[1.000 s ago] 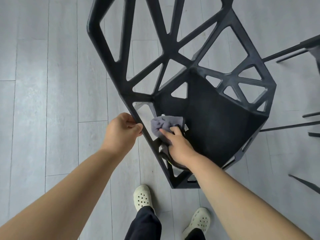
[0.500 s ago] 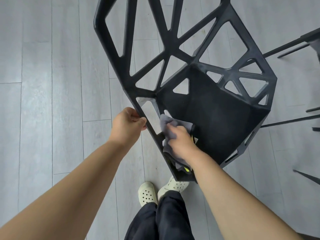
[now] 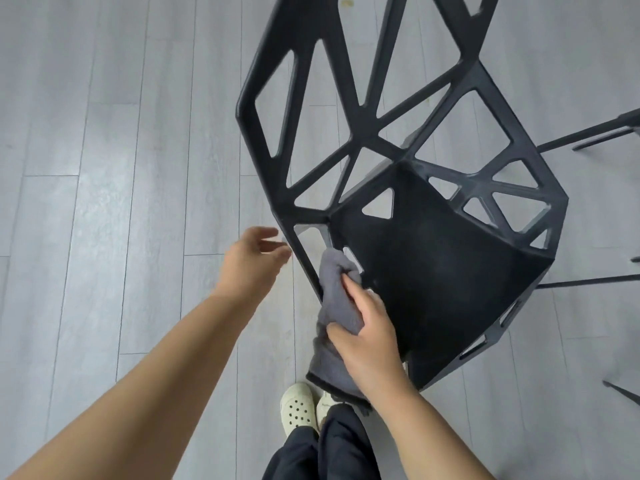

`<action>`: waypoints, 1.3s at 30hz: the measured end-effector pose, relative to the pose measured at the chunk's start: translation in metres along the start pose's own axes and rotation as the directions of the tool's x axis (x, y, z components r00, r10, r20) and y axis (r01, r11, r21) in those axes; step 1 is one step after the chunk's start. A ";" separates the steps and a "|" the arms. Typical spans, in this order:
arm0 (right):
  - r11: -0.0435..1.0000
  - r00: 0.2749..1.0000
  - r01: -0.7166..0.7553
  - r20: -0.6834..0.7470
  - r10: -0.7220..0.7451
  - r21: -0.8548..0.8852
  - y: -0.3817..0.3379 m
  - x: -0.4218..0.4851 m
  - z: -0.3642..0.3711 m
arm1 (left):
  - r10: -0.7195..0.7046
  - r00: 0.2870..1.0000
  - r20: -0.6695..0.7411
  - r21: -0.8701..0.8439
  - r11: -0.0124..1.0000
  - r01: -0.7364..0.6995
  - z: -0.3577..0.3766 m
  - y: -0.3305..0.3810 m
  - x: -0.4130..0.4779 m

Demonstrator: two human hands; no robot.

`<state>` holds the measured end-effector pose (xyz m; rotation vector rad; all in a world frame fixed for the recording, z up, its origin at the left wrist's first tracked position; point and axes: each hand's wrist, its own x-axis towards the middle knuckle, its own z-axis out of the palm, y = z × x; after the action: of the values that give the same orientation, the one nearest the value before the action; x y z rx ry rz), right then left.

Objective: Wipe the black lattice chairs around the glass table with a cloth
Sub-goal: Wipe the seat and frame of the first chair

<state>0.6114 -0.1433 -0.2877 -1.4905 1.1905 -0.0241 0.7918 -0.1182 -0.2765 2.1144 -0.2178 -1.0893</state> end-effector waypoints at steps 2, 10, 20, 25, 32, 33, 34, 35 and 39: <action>0.982 0.996 0.069 -0.039 -0.077 -0.174 -0.004 0.007 0.011 | 0.072 0.983 -0.170 -0.170 0.980 -0.101 -0.021 0.017 0.005; 0.931 0.998 0.060 0.001 -0.064 -0.359 -0.044 0.048 0.024 | 0.253 0.958 -0.137 -0.420 0.861 -0.288 -0.047 0.101 0.017; 0.960 0.977 0.168 -0.167 -0.132 0.224 -0.126 0.068 0.002 | 0.266 0.960 -0.084 -0.284 0.917 -0.279 -0.055 0.127 0.021; 0.774 0.707 0.633 -0.412 -0.574 0.007 -0.161 0.050 -0.001 | 0.264 0.963 0.056 -0.550 0.813 -0.191 -0.069 0.157 0.026; 0.692 0.663 0.721 -0.252 -0.705 -0.037 -0.198 0.065 0.020 | 0.266 0.958 0.105 -0.433 0.880 -0.197 -0.079 0.190 0.025; 0.696 0.662 0.716 -0.264 -0.701 -0.053 -0.203 0.071 0.018 | 0.273 0.955 0.114 -0.376 0.902 -0.213 -0.081 0.192 0.025; 0.702 0.660 0.708 -0.281 -0.697 -0.077 -0.208 0.078 0.014 | 0.273 0.954 0.126 -0.327 0.919 -0.220 -0.084 0.196 0.025; 0.703 0.650 0.702 -0.304 -0.697 -0.111 -0.212 0.085 0.009 | 0.268 0.954 0.133 -0.295 0.930 -0.220 -0.086 0.199 0.026; 0.689 0.559 0.650 -0.413 -0.719 -0.320 -0.233 0.115 -0.014 | 0.244 0.962 0.121 -0.272 0.940 -0.205 -0.088 0.207 0.033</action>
<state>0.8072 -0.2735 -0.1750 -2.0769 0.9244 -0.9645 0.9150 -0.2337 -0.1245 1.7303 -0.3630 -1.0803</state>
